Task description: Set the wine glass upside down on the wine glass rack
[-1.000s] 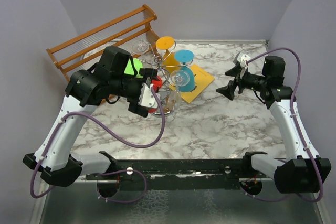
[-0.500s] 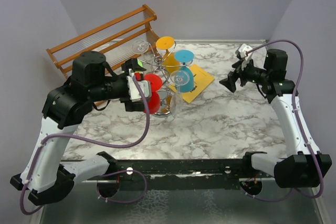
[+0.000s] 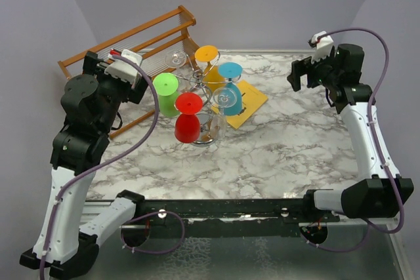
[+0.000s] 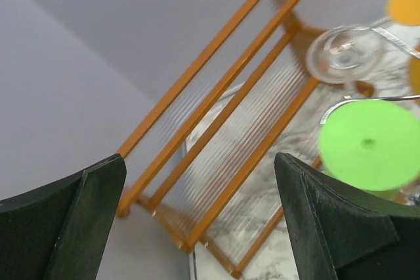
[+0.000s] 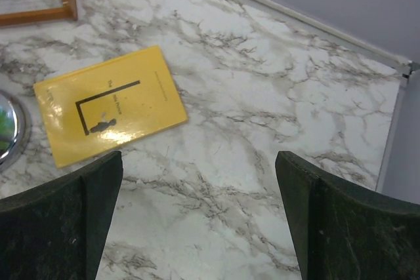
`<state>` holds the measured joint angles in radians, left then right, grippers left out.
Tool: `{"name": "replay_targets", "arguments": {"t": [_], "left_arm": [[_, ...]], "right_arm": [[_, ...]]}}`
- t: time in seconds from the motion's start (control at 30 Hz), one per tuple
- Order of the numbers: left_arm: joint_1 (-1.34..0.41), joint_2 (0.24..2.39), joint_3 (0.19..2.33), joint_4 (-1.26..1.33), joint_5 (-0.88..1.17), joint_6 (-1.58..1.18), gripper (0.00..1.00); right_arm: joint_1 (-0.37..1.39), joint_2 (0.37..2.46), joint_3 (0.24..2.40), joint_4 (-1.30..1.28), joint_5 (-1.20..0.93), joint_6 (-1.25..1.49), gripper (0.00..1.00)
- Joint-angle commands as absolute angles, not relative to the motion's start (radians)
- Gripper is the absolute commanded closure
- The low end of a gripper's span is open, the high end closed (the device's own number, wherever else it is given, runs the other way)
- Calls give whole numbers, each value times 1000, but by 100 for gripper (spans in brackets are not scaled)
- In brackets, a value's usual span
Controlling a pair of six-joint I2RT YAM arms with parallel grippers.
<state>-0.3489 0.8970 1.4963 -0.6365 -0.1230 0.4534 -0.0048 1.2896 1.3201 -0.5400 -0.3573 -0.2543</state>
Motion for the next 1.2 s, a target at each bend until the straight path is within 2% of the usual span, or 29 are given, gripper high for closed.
{"name": "replay_targets", "arguments": {"t": [0.0, 0.37, 0.7, 0.97, 1.17], "left_arm": [[-254, 840, 1395, -411, -406, 282, 1], [-110, 706, 1155, -326, -301, 70, 1], [-62, 716, 1152, -381, -278, 104, 1], [-55, 690, 1123, -417, -268, 101, 1], [-55, 686, 1124, -426, -313, 72, 1]], "right_arm": [[-3, 1282, 1400, -528, -209, -198, 0], [-3, 1097, 1300, -441, -238, -192, 0], [-3, 1005, 1295, -444, -128, -223, 0], [-3, 950, 1259, -459, -173, -212, 0], [-5, 882, 1224, -465, -132, -262, 0]]}}
